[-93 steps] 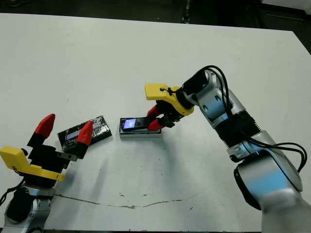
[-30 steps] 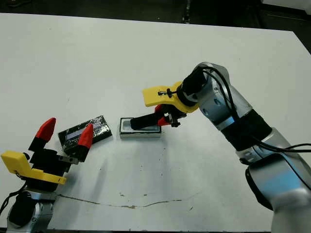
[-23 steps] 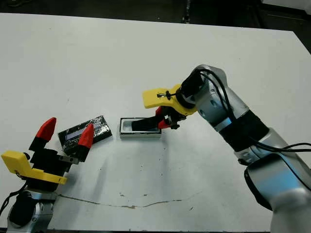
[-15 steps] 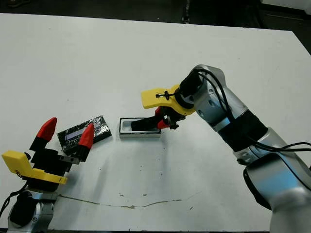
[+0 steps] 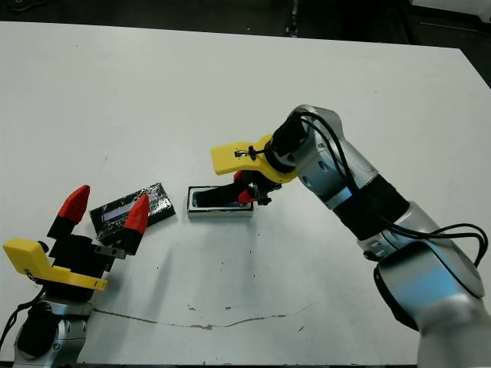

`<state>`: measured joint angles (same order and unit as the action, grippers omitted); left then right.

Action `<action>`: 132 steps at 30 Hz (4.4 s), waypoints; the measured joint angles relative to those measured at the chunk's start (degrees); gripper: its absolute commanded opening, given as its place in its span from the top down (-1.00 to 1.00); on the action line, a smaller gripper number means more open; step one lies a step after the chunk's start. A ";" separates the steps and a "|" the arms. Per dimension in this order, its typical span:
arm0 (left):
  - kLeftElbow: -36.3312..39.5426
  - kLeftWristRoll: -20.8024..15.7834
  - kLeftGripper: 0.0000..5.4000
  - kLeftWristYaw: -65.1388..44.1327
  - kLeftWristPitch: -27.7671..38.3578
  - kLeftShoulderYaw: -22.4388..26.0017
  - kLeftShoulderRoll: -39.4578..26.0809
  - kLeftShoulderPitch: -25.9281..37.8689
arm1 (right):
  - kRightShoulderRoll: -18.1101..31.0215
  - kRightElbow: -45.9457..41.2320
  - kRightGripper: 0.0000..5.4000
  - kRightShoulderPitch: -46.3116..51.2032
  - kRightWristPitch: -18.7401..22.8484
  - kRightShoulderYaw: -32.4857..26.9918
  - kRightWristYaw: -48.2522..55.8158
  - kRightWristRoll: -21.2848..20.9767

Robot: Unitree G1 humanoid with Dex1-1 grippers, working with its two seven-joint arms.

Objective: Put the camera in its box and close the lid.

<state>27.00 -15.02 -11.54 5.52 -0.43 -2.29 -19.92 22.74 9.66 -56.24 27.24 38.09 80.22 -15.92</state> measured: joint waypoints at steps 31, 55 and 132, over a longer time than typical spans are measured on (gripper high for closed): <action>-0.88 1.22 -1.00 0.84 1.08 -0.48 0.24 -0.30 | 1.77 3.84 -0.50 -2.41 -13.38 -4.23 4.25 4.85; -0.94 1.19 -1.00 0.76 0.94 -0.41 0.07 -0.02 | 7.39 -24.84 -0.79 22.89 -2.08 -33.83 -26.10 16.83; 0.25 -1.05 -1.00 -4.29 -1.72 4.48 -7.49 4.08 | -3.05 -44.90 1.00 69.50 -16.17 -50.95 -51.60 47.80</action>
<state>27.26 -16.07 -15.83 3.80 4.04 -9.78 -15.83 19.69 -35.24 13.26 11.07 -12.86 28.62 31.88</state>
